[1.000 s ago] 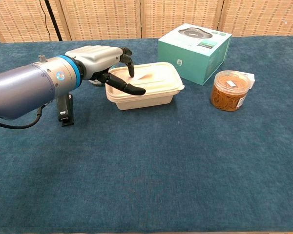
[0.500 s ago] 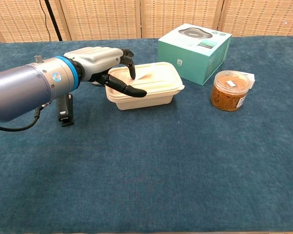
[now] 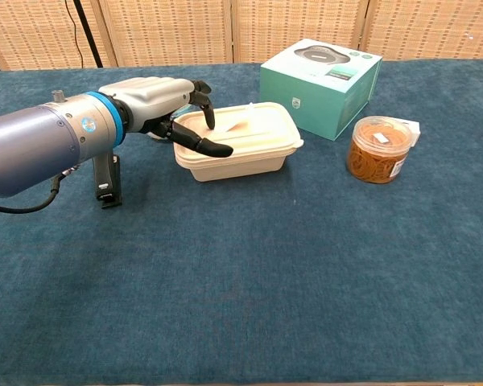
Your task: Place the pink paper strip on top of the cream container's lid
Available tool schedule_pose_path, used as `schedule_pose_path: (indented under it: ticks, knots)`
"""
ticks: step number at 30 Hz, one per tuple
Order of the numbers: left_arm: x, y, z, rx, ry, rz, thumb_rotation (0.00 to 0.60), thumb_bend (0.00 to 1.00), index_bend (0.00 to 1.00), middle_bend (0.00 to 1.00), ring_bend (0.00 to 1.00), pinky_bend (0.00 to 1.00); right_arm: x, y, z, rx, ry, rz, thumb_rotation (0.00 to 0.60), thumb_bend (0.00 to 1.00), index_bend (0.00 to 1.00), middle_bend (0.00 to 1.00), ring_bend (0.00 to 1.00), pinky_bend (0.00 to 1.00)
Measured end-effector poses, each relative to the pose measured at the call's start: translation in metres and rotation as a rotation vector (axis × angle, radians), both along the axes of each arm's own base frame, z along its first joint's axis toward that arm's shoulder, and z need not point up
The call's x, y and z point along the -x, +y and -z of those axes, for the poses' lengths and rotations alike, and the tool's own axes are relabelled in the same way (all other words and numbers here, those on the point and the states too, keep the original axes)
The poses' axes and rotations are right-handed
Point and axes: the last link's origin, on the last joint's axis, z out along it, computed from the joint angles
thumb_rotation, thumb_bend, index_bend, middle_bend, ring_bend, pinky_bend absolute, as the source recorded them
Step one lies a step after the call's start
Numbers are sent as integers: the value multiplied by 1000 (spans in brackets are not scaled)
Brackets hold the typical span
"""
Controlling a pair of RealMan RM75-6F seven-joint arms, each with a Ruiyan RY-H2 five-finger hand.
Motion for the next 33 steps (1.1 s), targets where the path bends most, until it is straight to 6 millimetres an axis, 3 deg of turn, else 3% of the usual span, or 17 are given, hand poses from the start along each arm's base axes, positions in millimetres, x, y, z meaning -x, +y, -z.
schedule_pose_path:
  ticks: [22, 33]
  knots:
    - [-4, -13, 3, 26, 1, 42, 178, 0, 326, 0, 0, 0, 0, 0, -1, 2, -5, -1, 600, 0, 132, 0, 0, 0]
    - [7, -5, -2, -1, 7, 9, 177, 0, 327, 0, 0, 0, 0, 1, -2, 1, -7, 0, 600, 0, 133, 0, 0, 0]
